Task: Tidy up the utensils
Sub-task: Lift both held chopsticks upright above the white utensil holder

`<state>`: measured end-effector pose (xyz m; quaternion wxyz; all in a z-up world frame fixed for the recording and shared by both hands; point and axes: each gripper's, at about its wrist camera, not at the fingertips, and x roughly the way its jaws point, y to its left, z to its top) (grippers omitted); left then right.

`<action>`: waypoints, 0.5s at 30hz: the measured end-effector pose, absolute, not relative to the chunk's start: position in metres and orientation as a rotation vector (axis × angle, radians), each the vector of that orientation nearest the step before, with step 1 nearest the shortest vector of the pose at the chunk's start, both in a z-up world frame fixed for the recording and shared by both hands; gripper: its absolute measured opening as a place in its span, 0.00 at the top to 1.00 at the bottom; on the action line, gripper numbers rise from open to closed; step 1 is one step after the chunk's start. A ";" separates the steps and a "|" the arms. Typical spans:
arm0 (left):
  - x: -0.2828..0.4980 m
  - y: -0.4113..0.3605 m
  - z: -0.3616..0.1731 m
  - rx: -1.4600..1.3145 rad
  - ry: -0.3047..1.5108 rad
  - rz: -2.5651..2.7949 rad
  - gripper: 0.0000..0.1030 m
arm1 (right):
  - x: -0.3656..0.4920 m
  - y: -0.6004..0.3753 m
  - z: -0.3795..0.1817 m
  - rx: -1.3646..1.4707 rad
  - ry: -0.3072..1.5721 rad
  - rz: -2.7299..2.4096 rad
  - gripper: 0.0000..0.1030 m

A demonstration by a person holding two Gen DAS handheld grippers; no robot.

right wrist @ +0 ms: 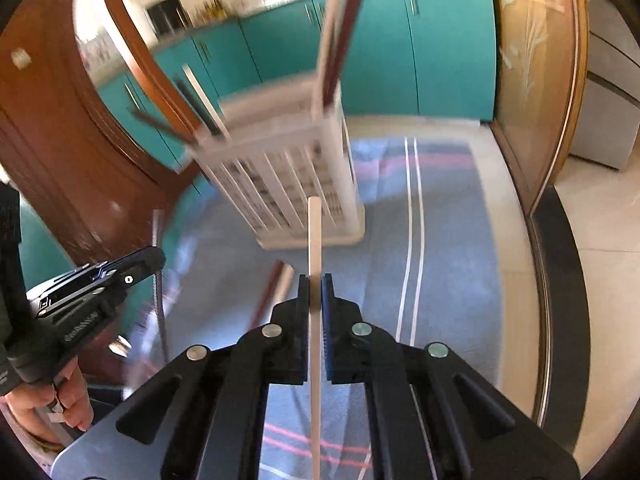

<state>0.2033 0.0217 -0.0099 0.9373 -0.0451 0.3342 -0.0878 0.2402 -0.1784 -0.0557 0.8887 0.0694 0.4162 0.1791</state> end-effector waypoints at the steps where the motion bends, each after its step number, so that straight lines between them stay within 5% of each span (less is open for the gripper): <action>1: 0.199 0.023 0.001 -0.094 0.654 -0.185 0.93 | 0.237 -0.182 -0.045 0.156 0.844 0.382 0.94; 8: 0.208 0.022 0.119 -0.090 0.405 -0.214 0.93 | 0.234 -0.191 0.052 0.224 0.622 0.421 0.94; 15: 0.272 0.027 0.157 -0.097 0.294 -0.125 0.93 | 0.261 -0.191 0.143 0.291 0.327 0.359 0.94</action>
